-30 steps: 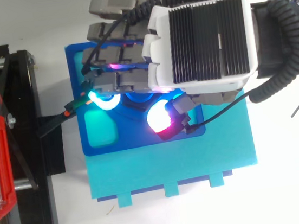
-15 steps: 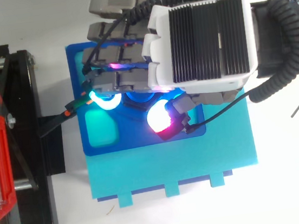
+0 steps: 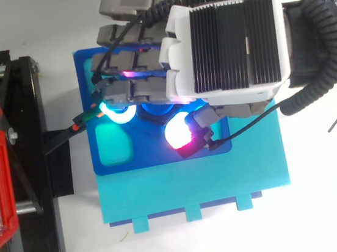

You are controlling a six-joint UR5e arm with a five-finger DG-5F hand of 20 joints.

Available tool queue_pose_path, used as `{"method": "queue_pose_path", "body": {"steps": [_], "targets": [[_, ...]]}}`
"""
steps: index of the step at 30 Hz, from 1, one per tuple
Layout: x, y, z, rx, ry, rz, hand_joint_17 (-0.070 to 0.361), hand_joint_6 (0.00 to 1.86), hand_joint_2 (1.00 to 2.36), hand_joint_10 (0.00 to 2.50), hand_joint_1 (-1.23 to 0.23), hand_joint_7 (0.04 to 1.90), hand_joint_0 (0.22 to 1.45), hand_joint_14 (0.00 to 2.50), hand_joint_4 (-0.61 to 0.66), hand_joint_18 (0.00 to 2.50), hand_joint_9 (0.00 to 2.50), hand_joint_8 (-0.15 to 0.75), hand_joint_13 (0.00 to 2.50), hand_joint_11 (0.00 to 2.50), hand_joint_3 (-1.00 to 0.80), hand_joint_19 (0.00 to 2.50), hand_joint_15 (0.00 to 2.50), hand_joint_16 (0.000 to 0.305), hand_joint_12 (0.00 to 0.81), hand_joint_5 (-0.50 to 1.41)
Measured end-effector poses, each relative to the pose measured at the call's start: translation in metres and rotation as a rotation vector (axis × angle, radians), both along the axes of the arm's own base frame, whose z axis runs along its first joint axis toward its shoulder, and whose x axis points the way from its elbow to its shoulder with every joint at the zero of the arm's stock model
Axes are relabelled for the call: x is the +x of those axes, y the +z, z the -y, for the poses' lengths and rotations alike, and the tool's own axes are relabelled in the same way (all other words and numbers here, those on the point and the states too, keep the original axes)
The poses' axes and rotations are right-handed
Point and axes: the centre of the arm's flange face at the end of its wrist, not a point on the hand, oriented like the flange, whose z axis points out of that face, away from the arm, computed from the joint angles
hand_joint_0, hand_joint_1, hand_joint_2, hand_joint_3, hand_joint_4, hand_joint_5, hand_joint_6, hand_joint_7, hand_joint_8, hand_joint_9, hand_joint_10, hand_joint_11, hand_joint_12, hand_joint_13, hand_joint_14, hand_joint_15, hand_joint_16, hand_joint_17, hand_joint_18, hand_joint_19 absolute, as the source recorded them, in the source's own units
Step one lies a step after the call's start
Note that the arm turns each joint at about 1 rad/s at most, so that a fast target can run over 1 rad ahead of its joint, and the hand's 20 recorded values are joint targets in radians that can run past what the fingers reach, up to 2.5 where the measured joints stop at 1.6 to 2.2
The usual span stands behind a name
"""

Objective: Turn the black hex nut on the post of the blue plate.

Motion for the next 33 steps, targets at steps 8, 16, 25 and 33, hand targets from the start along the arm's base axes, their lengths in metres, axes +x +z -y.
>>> {"method": "queue_pose_path", "body": {"steps": [8, 16, 25, 33], "targets": [[0.0, 0.0, 0.0, 0.001, 0.0, 0.004, 0.102, 0.5, 1.0, 0.0, -0.78, 0.79, 0.47, 0.0, 0.09, 0.14, 0.33, 0.215, 0.37, 0.05, -0.5, 0.0, 0.03, 0.045, 0.348, -0.28], [0.002, 0.001, -0.004, 0.024, 0.0, 0.015, 0.113, 0.5, 1.0, 0.0, -0.73, 0.75, 0.43, 0.0, 0.09, 0.15, 0.3, 0.227, 0.36, 0.02, -0.5, 0.0, 0.03, 0.05, 0.366, -0.29], [0.009, 0.011, -0.01, 0.063, -0.001, 0.059, 0.116, 0.5, 1.0, 0.0, -0.7, 0.75, 0.42, 0.0, 0.1, 0.15, 0.3, 0.233, 0.35, 0.02, -0.5, 0.0, 0.02, 0.051, 0.374, -0.28], [0.004, 0.028, -0.009, 0.065, -0.004, 0.073, 0.117, 0.5, 1.0, 0.0, -0.67, 0.75, 0.43, 0.0, 0.12, 0.12, 0.3, 0.236, 0.32, 0.03, -0.5, 0.01, 0.03, 0.052, 0.373, -0.28]]}}
